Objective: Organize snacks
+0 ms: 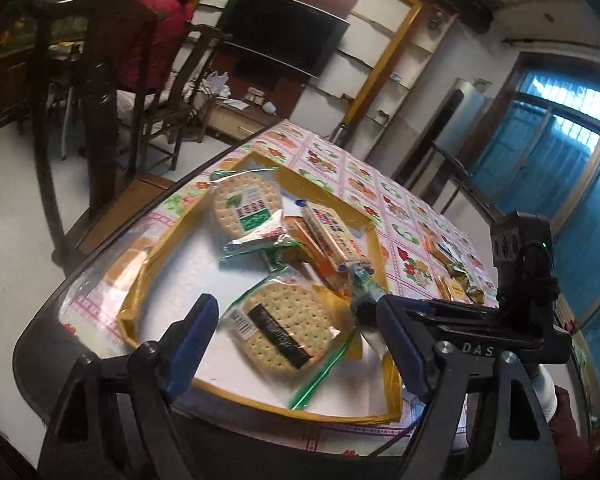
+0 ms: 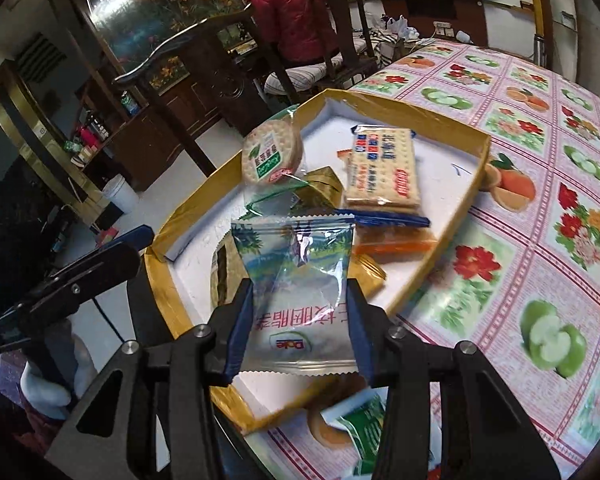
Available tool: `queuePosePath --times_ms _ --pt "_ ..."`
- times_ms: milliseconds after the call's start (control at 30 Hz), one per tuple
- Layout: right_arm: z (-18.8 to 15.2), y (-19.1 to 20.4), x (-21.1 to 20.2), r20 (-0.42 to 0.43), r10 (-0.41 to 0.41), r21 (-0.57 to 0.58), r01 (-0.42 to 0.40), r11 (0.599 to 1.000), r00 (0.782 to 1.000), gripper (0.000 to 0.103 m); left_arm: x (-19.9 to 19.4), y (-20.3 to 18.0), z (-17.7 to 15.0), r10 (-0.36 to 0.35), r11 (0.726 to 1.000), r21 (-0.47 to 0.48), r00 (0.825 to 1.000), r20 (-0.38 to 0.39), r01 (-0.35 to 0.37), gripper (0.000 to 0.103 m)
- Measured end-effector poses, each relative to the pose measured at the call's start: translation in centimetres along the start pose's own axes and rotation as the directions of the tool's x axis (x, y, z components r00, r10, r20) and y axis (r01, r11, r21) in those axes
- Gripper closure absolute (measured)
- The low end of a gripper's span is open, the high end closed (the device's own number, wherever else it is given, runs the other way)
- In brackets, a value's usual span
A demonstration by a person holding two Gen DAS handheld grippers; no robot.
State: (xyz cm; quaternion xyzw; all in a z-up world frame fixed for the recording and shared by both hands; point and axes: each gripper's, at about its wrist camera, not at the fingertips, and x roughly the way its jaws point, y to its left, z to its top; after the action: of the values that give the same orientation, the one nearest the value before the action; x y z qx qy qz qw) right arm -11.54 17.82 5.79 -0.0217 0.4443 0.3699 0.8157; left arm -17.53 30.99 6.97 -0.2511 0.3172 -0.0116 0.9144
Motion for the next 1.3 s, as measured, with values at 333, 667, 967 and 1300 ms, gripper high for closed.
queuePosePath --times_ms 333,667,967,1300 --pt "4.2 1.0 2.4 0.085 -0.003 0.023 0.001 1.0 0.996 0.048 -1.0 3.2 -2.0 -0.033 0.997 -0.07 0.999 -0.025 0.032 0.022" --pt "-3.5 -4.1 -3.3 -0.026 -0.079 -0.056 0.077 0.995 0.997 0.032 -0.5 1.1 -2.7 -0.063 0.998 0.003 0.997 -0.042 0.063 0.022" --pt "-7.7 -4.1 -0.8 -0.112 -0.187 -0.166 0.167 0.972 0.976 0.032 -0.7 -0.5 -3.0 -0.064 0.998 0.02 0.996 -0.055 0.065 0.022" --pt "-8.6 -2.8 -3.4 -0.049 -0.217 -0.172 0.205 0.964 0.975 0.081 -0.3 0.1 -2.9 -0.077 0.997 -0.001 0.995 -0.056 0.077 0.022"
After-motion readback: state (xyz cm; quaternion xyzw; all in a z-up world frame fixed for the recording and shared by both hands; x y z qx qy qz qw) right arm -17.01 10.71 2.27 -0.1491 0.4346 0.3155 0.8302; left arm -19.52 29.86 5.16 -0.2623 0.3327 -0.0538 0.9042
